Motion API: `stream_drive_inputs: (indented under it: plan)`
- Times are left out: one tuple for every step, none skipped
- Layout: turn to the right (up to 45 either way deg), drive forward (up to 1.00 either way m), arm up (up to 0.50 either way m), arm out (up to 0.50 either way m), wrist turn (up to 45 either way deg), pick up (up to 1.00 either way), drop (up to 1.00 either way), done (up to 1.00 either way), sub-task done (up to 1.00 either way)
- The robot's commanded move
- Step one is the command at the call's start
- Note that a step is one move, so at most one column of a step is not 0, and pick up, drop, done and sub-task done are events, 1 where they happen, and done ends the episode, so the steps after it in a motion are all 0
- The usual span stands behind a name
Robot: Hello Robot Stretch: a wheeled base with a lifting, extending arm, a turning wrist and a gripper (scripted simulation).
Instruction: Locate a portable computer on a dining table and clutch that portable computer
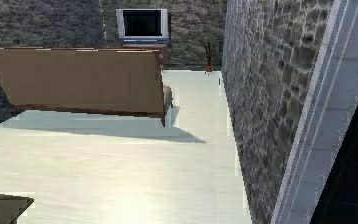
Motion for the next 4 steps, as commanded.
stream_drive_inputs:
  plan:
    - [0.0, 0.50, 0.00, 0.00, 0.0, 0.00, 0.00, 0.00, 0.00]
    - [-36.0, 0.00, 0.00, 0.00, 0.0, 0.00, 0.00, 0.00, 0.00]
    - [0.0, 0.20, 0.00, 0.00, 0.0, 0.00, 0.00, 0.00, 0.00]
    - [-15.0, 0.00, 0.00, 0.00, 0.0, 0.00, 0.00, 0.00, 0.00]
